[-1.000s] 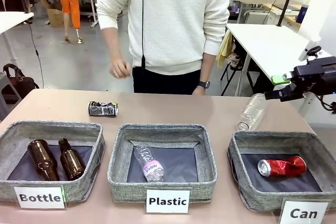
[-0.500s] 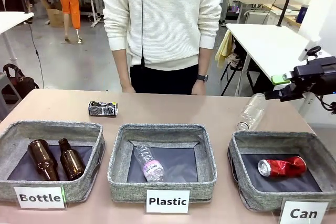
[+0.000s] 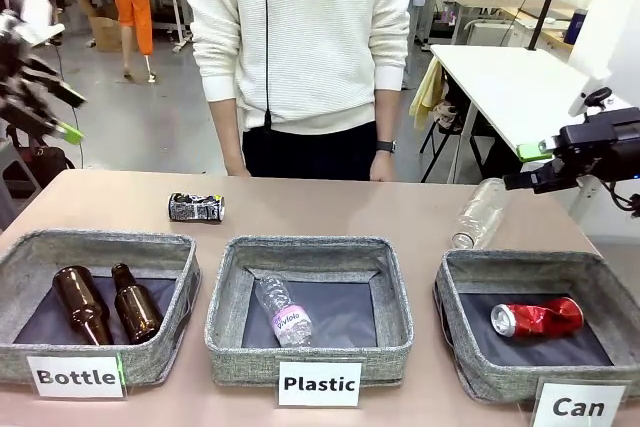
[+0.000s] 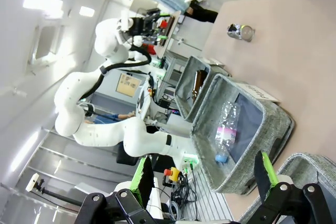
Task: Sort the can waste into the basket.
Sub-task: Pick up the can waste from the table and place it in the right Fabric basket.
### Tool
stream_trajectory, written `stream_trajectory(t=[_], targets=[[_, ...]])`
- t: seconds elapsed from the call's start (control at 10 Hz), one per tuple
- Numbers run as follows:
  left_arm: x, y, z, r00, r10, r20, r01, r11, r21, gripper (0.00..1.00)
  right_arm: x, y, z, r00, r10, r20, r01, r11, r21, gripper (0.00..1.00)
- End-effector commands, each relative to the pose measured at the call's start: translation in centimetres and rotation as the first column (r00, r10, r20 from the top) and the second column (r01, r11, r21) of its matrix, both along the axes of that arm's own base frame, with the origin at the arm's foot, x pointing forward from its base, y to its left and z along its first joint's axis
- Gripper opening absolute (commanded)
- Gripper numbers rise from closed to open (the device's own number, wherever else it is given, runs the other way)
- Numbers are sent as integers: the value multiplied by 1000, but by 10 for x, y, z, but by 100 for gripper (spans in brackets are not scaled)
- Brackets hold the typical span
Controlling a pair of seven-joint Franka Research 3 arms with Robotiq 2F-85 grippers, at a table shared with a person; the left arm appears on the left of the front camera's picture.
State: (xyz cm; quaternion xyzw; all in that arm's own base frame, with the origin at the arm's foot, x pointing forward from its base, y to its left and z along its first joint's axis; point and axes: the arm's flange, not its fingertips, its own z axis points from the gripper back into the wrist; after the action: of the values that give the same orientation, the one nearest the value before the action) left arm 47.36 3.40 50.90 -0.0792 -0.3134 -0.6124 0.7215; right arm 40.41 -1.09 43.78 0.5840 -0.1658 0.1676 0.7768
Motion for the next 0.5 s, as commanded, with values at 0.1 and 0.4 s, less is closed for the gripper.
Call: stream_trajectory(t=[0.1,0.4], targets=[[54,-58,-37,993,-109,-33,112,986,124,100,1,-1,2,1000,9,22,-10,1000,7,100],[93,-97,-78,981,-172,-93,187,965,184,100,1,-1,2,1000,9,22,-10,1000,7,100]])
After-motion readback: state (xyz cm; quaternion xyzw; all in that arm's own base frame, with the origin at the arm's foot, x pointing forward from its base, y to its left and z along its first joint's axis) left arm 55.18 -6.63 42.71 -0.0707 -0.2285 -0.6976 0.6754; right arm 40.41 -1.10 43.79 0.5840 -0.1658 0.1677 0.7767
